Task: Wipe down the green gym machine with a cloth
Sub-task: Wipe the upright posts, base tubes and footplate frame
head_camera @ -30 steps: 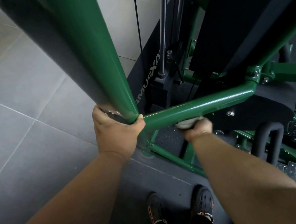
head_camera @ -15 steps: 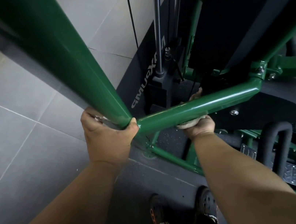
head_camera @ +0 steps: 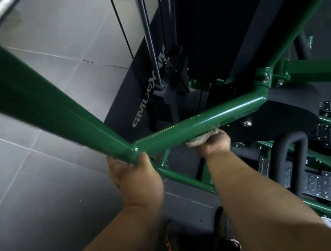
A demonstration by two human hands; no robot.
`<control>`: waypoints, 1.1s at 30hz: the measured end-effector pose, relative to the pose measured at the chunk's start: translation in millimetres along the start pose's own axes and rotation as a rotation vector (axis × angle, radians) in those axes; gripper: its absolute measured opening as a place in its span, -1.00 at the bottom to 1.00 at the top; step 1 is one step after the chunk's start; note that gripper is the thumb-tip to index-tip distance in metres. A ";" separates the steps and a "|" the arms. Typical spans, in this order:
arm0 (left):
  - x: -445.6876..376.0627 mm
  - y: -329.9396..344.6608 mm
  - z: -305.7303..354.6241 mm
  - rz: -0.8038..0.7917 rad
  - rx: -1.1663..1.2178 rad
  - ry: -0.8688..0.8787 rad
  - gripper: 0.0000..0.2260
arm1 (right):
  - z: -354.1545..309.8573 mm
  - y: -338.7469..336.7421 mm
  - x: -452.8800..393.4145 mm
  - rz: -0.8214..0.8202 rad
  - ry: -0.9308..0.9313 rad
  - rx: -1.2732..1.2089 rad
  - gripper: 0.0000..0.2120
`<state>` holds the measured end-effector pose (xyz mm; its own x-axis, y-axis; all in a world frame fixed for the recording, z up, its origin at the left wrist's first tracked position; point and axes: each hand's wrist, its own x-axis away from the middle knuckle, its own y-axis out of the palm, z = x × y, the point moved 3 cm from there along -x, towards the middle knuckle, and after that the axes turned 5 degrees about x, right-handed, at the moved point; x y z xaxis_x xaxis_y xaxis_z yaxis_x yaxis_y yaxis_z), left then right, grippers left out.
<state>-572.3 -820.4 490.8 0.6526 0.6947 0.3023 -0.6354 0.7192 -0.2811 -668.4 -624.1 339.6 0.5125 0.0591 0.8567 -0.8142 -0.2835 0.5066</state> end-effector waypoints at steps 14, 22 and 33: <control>-32.8 126.3 22.5 -0.444 -0.679 0.433 -0.63 | -69.4 6.3 -9.0 -0.086 -0.048 0.006 -0.47; -49.7 155.6 10.9 -0.493 -1.153 0.607 -0.76 | -75.4 3.1 -22.8 -0.079 -0.033 0.093 -0.48; -58.2 157.0 9.7 -0.557 -1.127 0.637 -0.79 | -152.1 0.5 -38.2 0.055 -0.143 0.016 -0.47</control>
<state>-714.0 -748.0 437.9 0.9705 -0.0127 0.2408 0.2330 0.3072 -0.9227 -729.8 -480.9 321.9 0.5019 -0.0935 0.8599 -0.8381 -0.2982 0.4568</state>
